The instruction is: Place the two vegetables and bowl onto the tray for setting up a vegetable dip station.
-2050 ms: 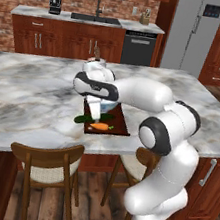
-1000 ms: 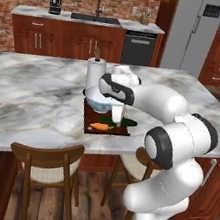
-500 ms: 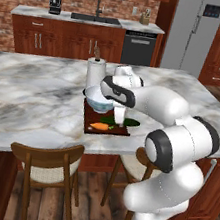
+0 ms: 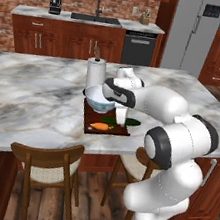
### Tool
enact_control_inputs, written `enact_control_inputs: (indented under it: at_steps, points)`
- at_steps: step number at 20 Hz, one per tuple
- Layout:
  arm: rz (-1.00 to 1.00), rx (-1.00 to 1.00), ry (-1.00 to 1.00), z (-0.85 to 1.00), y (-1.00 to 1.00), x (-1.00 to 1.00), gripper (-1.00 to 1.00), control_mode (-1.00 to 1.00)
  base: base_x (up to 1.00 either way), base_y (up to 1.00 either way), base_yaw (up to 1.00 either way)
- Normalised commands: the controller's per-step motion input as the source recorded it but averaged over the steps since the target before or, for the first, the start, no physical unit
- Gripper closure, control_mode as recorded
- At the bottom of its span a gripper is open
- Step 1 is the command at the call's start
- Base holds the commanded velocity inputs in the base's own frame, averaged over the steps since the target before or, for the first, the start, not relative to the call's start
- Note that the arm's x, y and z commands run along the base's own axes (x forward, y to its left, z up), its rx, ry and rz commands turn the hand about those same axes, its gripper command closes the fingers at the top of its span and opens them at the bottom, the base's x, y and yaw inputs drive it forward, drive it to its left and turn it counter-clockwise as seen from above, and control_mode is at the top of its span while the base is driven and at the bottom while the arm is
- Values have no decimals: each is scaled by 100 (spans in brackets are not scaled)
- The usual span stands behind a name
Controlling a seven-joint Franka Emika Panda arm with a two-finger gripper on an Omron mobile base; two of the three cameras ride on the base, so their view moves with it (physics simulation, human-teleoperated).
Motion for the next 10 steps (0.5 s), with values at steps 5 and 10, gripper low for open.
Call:
enact_control_inputs:
  at_steps: [5, 10]
  points:
    - [8, 0, -8, -13, -4, 20, 100, -100, 0, 0, 0]
    - [9, 0, -8, -16, 0, 22, 100, -100, 0, 0, 0]
